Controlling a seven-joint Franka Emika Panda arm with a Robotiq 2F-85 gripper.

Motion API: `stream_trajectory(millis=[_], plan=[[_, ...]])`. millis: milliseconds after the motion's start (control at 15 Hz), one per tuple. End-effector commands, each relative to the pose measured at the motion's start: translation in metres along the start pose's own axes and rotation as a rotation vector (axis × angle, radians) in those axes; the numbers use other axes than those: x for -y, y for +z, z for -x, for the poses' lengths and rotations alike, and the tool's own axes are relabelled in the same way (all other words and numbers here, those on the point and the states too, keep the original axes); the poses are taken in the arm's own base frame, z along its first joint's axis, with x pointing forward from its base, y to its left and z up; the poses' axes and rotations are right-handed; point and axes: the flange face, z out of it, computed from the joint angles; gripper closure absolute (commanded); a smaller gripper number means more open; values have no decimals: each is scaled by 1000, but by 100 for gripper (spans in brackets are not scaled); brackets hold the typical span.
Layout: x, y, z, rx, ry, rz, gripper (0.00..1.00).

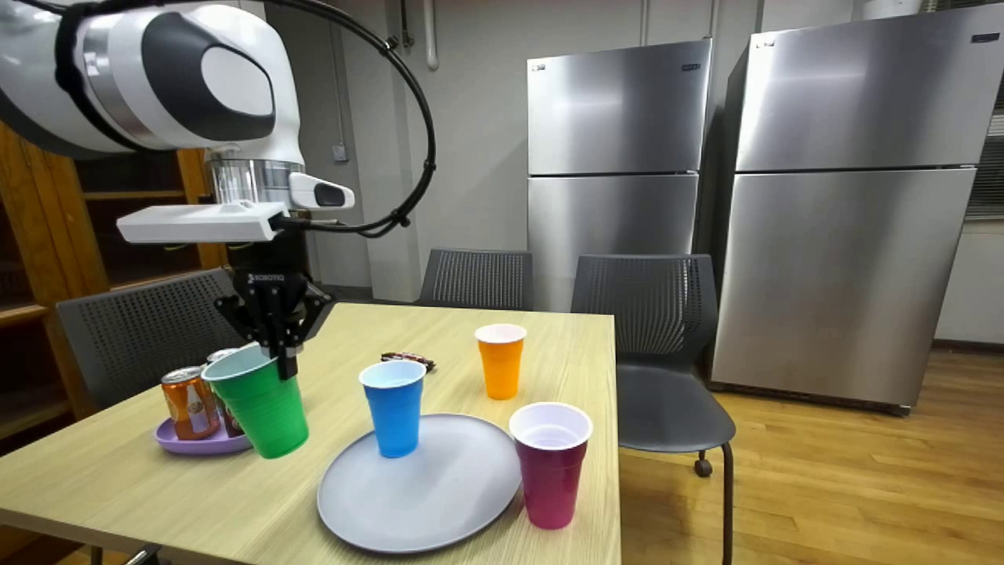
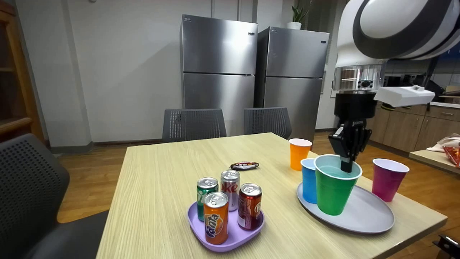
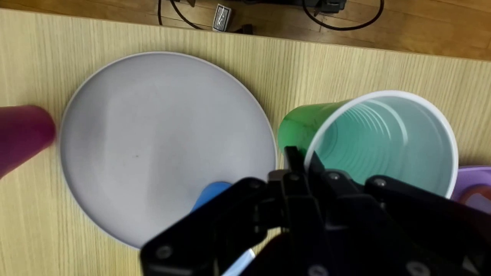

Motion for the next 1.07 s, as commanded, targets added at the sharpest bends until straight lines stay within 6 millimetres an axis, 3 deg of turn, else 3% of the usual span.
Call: stream_trajectory(millis=[0, 1000], plan=[[-19, 9, -2, -18, -5, 4, 99], [-64, 46, -1, -20, 85, -2, 99]])
